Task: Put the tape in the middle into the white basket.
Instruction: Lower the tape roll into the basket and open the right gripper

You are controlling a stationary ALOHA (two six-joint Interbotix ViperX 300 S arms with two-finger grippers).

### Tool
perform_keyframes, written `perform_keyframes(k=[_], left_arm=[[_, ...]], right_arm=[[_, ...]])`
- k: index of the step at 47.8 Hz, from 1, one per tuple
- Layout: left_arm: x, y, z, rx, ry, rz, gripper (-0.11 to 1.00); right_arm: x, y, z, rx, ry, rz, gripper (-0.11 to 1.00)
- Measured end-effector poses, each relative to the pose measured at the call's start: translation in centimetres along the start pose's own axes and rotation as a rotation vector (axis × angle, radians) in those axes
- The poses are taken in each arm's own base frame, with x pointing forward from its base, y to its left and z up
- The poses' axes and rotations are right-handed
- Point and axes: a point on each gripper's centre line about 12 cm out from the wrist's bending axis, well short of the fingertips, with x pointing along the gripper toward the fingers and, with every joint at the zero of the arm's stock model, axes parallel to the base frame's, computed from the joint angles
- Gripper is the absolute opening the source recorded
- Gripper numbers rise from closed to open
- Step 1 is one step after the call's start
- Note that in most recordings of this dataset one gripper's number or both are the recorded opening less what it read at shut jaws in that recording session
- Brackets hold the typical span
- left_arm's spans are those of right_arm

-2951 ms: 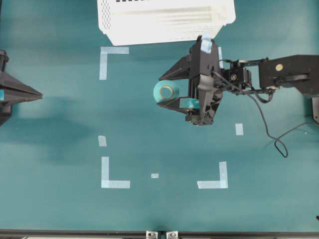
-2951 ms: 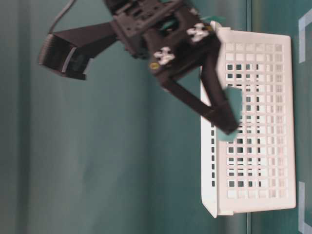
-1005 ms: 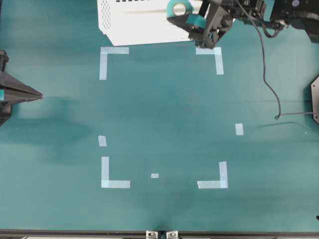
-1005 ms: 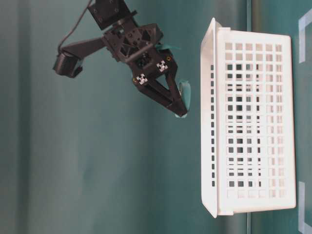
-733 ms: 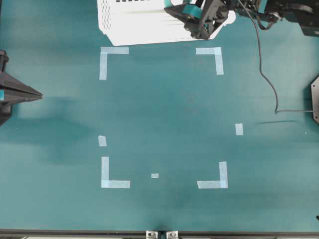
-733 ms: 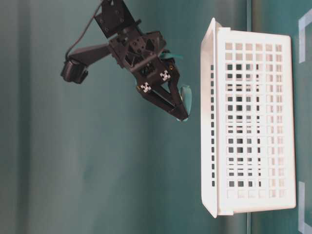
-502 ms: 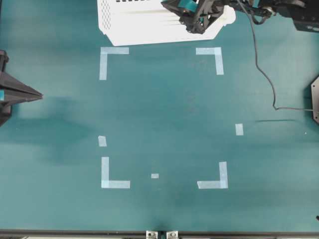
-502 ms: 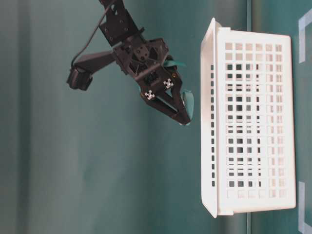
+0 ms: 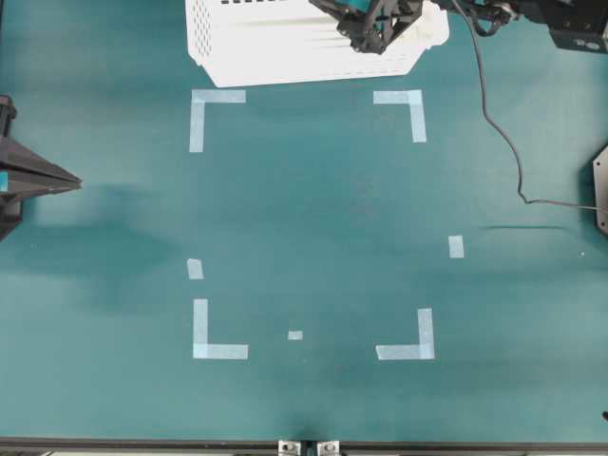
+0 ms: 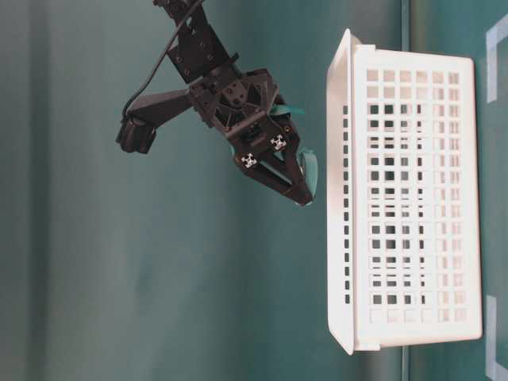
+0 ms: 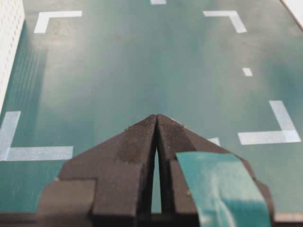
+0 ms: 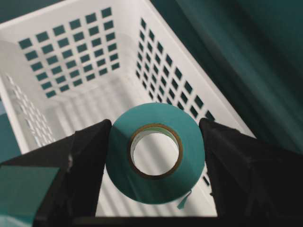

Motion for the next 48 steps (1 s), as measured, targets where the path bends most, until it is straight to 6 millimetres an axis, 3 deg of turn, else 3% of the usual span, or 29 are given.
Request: perform_keyframes(k=[24, 29, 33, 48], left_arm=[[0.01, 0.00, 0.00, 0.000, 0.000, 0.000, -0.11], [0.01, 0.00, -0.02, 0.000, 0.002, 0.000, -0.11], [0.01, 0.00, -0.02, 0.000, 0.002, 0.000, -0.11], [0.00, 0.00, 0.00, 0.000, 0.000, 0.000, -0.11]], right_arm=[[0.12, -0.34, -0.11, -0.006, 0.004, -0.007, 0.66], [0.12, -0.38, -0.05, -0.025, 0.000, -0.006, 0.90], [0.12, -0.36, -0.02, -0.037, -0.003, -0.004, 1.00], [0.12, -0.27, 0.04, -0.036, -0.009, -0.001, 1.00]])
